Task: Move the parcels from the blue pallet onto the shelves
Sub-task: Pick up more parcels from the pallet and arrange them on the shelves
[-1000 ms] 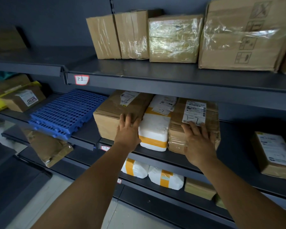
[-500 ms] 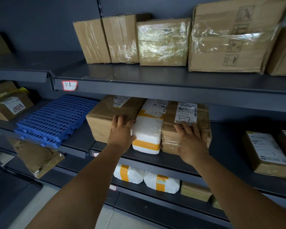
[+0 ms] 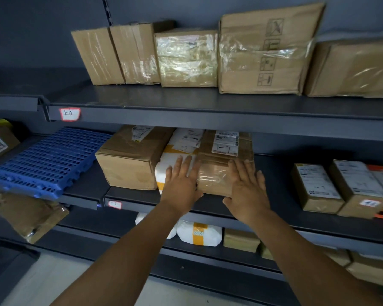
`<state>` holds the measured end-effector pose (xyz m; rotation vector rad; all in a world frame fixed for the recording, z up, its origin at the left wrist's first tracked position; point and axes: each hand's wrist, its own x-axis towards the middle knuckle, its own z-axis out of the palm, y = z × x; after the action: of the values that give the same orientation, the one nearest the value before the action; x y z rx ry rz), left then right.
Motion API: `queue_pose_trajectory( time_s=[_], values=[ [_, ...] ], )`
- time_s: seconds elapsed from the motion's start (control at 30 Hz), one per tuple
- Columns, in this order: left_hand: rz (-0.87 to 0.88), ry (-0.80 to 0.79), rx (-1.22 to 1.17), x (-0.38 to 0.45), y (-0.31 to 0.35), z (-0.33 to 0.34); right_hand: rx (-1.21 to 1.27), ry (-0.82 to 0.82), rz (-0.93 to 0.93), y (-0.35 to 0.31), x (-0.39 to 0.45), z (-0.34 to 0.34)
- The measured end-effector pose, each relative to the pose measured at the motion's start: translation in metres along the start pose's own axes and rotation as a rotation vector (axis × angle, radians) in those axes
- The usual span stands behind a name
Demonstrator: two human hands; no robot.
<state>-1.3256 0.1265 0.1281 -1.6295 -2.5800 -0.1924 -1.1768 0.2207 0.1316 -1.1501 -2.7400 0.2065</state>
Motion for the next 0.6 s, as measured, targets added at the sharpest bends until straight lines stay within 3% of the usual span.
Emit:
queue_pose_trajectory(
  time_s=[0.27, 0.6],
  values=[
    [0.174, -0.015, -0.059, -0.003, 0.105, 0.002, 0.059, -0.033, 0.101, 0.074, -0.048, -0.016],
    [0.306, -0.136, -0.155, 0.029, 0.278, 0.031, 0.061, -0.068, 0.241, 0.254, -0.084, -0.043]
  ],
)
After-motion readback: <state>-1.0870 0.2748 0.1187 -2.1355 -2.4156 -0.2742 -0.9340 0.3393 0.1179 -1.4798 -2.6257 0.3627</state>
